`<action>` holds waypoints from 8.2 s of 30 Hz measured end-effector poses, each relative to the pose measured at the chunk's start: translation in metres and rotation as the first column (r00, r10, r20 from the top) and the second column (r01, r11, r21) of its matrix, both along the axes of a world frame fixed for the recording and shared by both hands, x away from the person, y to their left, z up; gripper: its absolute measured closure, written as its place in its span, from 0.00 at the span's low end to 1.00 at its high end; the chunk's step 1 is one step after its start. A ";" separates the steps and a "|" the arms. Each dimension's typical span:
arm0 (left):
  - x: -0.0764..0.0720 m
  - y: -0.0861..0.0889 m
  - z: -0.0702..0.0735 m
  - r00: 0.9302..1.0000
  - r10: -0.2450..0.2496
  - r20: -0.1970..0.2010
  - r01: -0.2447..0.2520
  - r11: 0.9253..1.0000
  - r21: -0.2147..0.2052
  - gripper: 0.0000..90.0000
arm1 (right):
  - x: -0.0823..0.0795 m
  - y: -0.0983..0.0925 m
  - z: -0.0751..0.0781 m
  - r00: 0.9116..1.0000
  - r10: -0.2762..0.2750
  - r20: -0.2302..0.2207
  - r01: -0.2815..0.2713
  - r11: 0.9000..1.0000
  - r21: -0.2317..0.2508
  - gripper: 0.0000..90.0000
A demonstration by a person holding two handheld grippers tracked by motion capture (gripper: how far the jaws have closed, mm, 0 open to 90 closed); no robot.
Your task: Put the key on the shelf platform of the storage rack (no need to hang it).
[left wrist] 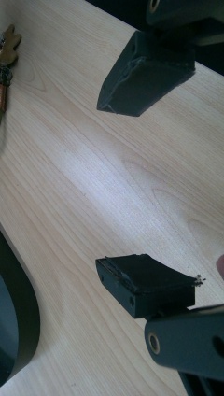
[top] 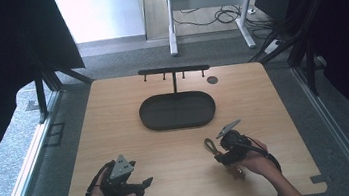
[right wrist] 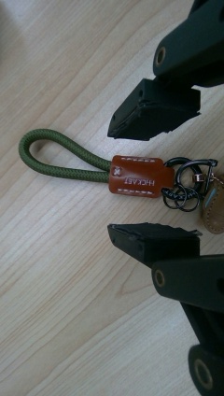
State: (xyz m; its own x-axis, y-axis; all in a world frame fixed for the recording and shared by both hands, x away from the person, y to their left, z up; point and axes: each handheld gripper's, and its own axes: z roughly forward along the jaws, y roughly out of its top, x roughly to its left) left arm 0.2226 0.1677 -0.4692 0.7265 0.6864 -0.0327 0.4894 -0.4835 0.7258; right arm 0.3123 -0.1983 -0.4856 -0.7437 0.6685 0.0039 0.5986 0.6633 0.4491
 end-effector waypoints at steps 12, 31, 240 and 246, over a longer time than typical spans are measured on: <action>0.001 -0.002 -0.002 1.000 -0.009 -0.006 0.009 1.000 0.010 0.24 | -0.001 -0.001 -0.015 0.999 -0.018 -0.037 0.016 0.998 -0.056 0.61; 0.001 -0.002 -0.002 1.000 -0.010 -0.005 0.010 1.000 0.010 0.24 | 0.009 0.000 -0.017 0.994 -0.018 -0.103 0.009 0.996 -0.088 0.74; 0.002 -0.017 -0.013 0.996 -0.073 -0.046 0.075 0.995 0.066 0.23 | 0.127 0.054 0.080 0.999 -0.027 0.040 0.027 0.999 0.018 0.75; 0.002 -0.014 -0.011 0.997 -0.068 -0.042 0.071 0.995 0.064 0.23 | 0.138 0.057 0.078 0.999 -0.042 0.029 0.041 0.999 0.034 0.75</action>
State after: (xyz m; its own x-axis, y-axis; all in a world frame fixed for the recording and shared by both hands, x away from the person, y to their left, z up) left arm 0.2247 0.1536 -0.4801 0.7716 0.6358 -0.0192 0.4806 -0.5630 0.6723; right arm 0.4504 -0.1415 -0.4071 -0.7152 0.6989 0.0055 0.6117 0.6222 0.4885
